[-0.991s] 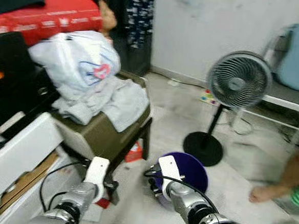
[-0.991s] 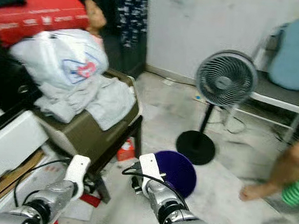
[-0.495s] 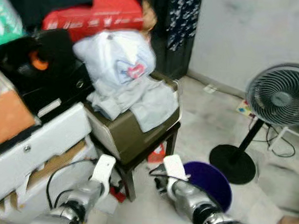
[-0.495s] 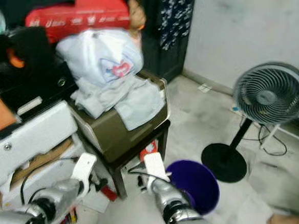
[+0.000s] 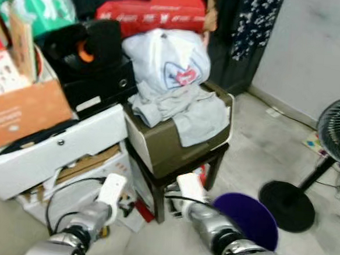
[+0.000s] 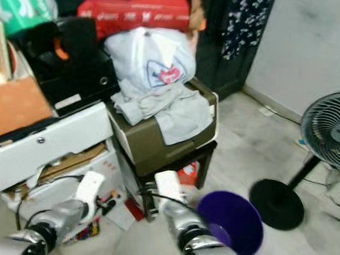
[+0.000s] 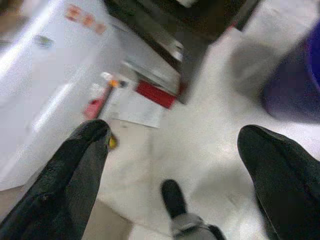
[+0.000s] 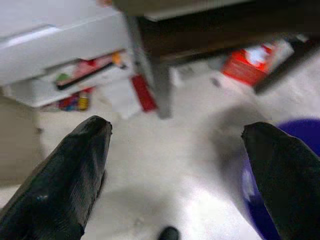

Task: Clean up the room

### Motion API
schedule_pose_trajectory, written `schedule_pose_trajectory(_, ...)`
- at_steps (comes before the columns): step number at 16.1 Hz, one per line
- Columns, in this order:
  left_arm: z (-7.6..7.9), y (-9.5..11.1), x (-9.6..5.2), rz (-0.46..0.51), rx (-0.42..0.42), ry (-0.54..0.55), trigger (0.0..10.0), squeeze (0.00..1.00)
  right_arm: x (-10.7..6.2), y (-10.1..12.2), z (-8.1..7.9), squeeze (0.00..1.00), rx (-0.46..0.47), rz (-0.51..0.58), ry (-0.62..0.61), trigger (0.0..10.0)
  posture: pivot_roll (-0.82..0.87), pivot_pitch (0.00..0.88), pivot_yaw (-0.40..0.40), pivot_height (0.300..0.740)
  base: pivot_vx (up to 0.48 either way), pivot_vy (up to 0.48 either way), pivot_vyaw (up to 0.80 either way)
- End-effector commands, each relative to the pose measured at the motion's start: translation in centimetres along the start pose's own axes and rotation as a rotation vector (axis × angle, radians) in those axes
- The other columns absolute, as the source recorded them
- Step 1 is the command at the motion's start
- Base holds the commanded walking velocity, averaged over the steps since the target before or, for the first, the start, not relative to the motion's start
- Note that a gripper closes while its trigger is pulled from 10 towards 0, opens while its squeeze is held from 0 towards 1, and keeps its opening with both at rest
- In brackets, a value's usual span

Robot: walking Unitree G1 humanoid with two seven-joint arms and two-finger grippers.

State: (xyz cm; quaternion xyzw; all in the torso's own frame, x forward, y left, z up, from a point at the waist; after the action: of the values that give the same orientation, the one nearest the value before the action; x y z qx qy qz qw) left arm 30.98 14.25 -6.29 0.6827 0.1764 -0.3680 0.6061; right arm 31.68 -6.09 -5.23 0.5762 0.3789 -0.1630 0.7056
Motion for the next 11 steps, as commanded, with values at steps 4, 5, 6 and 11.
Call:
schedule_pose_trajectory(4,0.7,0.7,0.2,0.023,0.008,-0.013,10.0,0.00,0.0,0.1,0.6,0.00,-0.017,0.000,-0.010,10.0,-0.11,0.000,0.053,0.740,0.000,0.000,0.63)
schedule_pose_trajectory(5,0.7,0.9,0.2,0.025,0.010,-0.014,10.0,0.00,0.0,0.1,0.6,0.00,-0.017,0.002,-0.010,10.0,-0.12,0.000,0.054,0.740,0.000,0.000,0.63)
schedule_pose_trajectory(6,0.9,1.1,0.2,0.029,0.013,-0.014,10.0,0.00,0.0,0.2,0.5,0.00,-0.019,0.004,-0.007,10.0,-0.11,0.000,0.049,0.740,0.000,0.000,0.64)
schedule_pose_trajectory(11,1.7,2.0,0.4,0.050,0.038,-0.029,10.0,0.00,0.0,0.4,0.2,0.00,-0.045,0.008,0.003,10.0,-0.11,0.000,0.041,0.740,0.000,0.000,0.64)
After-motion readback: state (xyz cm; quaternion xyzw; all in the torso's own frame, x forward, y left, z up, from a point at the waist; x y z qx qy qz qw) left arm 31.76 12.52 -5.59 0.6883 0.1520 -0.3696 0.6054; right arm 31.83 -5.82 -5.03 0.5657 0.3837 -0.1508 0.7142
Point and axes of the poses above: a point about 5 cm out from each wrist's last joint towards the gripper, its own x axis pointing out of the wrist towards the gripper, its own y axis along the axis of the wrist's last joint, z = x × y, the point moved 5 cm from there along x, pointing out of the wrist towards the gripper
